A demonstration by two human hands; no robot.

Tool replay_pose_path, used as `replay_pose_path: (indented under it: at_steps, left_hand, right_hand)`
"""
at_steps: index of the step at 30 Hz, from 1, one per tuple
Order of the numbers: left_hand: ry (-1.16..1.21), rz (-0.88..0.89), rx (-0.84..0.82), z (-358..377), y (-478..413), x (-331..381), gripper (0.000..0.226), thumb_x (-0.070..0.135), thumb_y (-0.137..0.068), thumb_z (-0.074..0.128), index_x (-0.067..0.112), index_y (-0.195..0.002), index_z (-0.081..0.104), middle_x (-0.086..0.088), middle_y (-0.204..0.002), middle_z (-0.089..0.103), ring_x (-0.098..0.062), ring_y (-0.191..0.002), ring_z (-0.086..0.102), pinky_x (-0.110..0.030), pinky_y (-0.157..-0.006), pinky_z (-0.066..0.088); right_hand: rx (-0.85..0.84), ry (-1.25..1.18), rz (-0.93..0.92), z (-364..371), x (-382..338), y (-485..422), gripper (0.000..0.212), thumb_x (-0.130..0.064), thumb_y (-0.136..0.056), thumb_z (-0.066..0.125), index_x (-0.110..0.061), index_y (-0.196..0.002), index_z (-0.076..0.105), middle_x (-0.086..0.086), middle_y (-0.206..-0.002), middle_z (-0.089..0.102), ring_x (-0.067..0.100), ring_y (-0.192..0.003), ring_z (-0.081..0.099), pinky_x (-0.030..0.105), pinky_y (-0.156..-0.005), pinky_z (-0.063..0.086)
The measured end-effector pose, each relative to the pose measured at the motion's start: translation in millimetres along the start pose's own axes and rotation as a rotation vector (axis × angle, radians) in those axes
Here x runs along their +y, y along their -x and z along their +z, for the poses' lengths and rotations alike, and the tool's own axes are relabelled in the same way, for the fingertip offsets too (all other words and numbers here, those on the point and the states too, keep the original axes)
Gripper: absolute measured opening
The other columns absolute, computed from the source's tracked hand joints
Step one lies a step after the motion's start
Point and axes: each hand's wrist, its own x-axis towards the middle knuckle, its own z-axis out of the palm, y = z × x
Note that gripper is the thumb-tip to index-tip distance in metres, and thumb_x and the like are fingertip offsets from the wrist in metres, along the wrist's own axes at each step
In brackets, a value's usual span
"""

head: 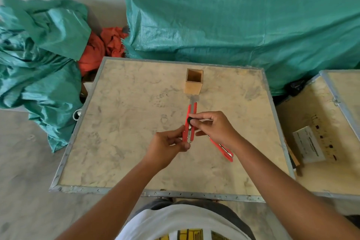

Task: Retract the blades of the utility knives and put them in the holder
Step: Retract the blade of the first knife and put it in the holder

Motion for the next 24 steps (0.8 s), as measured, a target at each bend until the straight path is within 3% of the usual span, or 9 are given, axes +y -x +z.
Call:
replay_pose_path:
  at_steps: [3, 7, 11, 15, 20, 24]
  left_hand:
    - [0.066, 0.034, 0.015, -7, 0, 12, 0.052, -0.011, -0.076, 0.075, 0.014, -0.121, 0.067, -0.007, -0.094, 0.078, -0.012, -0.079, 0.071, -0.022, -0.074, 0.059]
    - [0.085, 0.081, 0.000, -14, -1, 23, 0.053, -0.009, -0.076, 0.076, 0.016, -0.121, 0.066, -0.005, -0.094, 0.079, -0.015, -0.081, 0.072, -0.026, -0.077, 0.060]
    - [0.073, 0.100, -0.010, -13, -2, 31, 0.054, -0.009, -0.074, 0.077, 0.017, -0.121, 0.066, 0.001, -0.090, 0.079, -0.010, -0.081, 0.073, -0.019, -0.073, 0.057]
    - [0.069, 0.137, -0.002, -6, -2, 40, 0.055, -0.010, -0.072, 0.078, 0.012, -0.121, 0.067, -0.004, -0.093, 0.079, -0.016, -0.080, 0.072, -0.018, -0.076, 0.056]
    - [0.059, 0.172, 0.014, 8, -2, 53, 0.056, -0.011, -0.070, 0.078, 0.028, -0.109, 0.070, -0.002, -0.091, 0.080, -0.018, -0.074, 0.070, -0.016, -0.072, 0.056]
    - [0.034, 0.188, 0.023, 18, -4, 59, 0.055, -0.011, -0.071, 0.078, 0.019, -0.115, 0.070, -0.001, -0.091, 0.079, -0.018, -0.073, 0.071, -0.017, -0.071, 0.056]
  right_hand:
    - [-0.027, 0.089, -0.053, 2, -9, 4, 0.025, -0.014, -0.094, 0.070, -0.018, -0.118, 0.076, 0.002, -0.106, 0.078, 0.016, -0.090, 0.075, 0.034, -0.074, 0.065]
    - [-0.057, 0.216, -0.151, 4, -18, 8, 0.025, -0.017, -0.093, 0.071, -0.020, -0.117, 0.076, -0.003, -0.111, 0.074, 0.016, -0.095, 0.071, 0.027, -0.072, 0.061]
    - [-0.052, 0.257, -0.184, 0, -25, 9, 0.025, -0.016, -0.090, 0.074, -0.022, -0.114, 0.078, -0.007, -0.110, 0.071, 0.008, -0.098, 0.068, 0.021, -0.082, 0.054]
    - [-0.081, 0.284, -0.214, -11, -32, 14, 0.031, -0.017, -0.091, 0.073, -0.029, -0.119, 0.074, -0.012, -0.114, 0.068, 0.008, -0.097, 0.067, 0.018, -0.087, 0.054]
    - [0.024, 0.300, -0.221, -22, -38, 17, 0.015, -0.025, -0.081, 0.083, -0.027, -0.094, 0.076, -0.011, -0.104, 0.070, 0.010, -0.083, 0.067, 0.032, -0.077, 0.059]
    - [-0.003, 0.313, -0.222, -33, -42, 18, 0.017, -0.025, -0.083, 0.081, -0.029, -0.097, 0.074, -0.013, -0.106, 0.068, 0.008, -0.084, 0.066, 0.034, -0.076, 0.061]
